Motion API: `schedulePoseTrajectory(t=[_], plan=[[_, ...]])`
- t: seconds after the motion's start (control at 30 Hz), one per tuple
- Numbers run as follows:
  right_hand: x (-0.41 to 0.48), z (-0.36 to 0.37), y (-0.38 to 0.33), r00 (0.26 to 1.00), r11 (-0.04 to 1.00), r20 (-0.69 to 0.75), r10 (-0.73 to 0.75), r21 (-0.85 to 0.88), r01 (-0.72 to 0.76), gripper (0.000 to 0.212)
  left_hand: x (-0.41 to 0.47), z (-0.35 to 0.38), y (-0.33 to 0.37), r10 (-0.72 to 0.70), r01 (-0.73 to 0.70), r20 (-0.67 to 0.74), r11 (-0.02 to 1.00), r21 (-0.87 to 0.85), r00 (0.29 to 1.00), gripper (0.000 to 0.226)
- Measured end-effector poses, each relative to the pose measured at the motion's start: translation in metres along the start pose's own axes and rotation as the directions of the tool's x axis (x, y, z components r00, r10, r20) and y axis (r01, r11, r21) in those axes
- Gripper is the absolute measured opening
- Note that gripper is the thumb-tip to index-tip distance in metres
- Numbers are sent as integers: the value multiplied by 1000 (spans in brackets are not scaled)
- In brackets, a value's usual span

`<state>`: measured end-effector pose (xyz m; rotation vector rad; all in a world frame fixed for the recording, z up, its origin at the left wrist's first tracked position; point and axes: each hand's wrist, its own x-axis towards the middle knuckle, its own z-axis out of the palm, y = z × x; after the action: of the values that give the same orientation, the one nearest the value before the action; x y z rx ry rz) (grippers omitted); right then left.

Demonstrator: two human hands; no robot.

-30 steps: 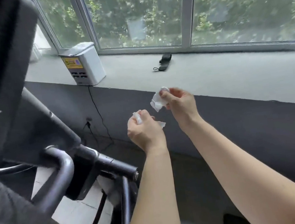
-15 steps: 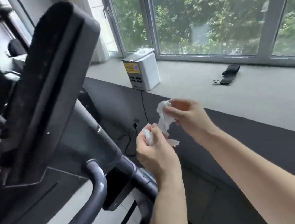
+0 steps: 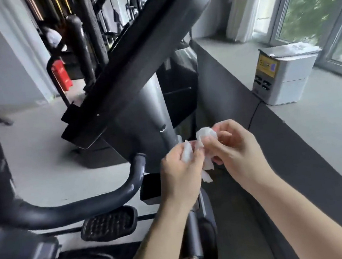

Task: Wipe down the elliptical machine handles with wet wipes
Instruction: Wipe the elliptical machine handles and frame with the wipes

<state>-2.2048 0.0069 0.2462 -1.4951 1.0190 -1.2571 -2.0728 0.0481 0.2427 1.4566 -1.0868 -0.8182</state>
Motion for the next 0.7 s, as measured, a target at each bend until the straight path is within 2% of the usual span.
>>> schedulePoseTrajectory(t=[0.1, 0.2, 0.27, 0.43, 0.5, 0.6, 0.67, 0.7], plan=[[-9, 10, 6, 998, 1000, 57, 20, -15, -19, 5, -2, -9, -11, 1, 0, -51, 999, 32, 999, 24], [-19, 19, 3, 982, 981, 165, 96, 149, -121, 16, -9, -20, -22, 16, -15, -63, 1000, 14, 998, 29], [-17, 25, 6, 953, 961, 273, 132, 201, -190, 23, -13, -29, -27, 42, -37, -88, 998, 58, 995, 32], [5, 40, 17, 869, 946, 481, 120, 210, -247, 17, -23, -49, -29, 27, -10, -208, 997, 83, 978, 34], [16, 47, 16, 820, 952, 565, 94, 190, -240, 9, -28, -52, -28, 39, -7, -305, 995, 104, 952, 32], [28, 56, 13, 729, 966, 683, 43, 157, -204, 9, -43, -55, -23, 3, 53, -416, 991, 124, 909, 35], [34, 63, 11, 676, 966, 736, 26, 156, -207, 8, -56, -57, -17, -33, 87, -501, 992, 86, 865, 25], [37, 67, 10, 662, 965, 749, 21, 157, -208, 7, -62, -59, -15, -34, 101, -575, 991, 84, 818, 17]])
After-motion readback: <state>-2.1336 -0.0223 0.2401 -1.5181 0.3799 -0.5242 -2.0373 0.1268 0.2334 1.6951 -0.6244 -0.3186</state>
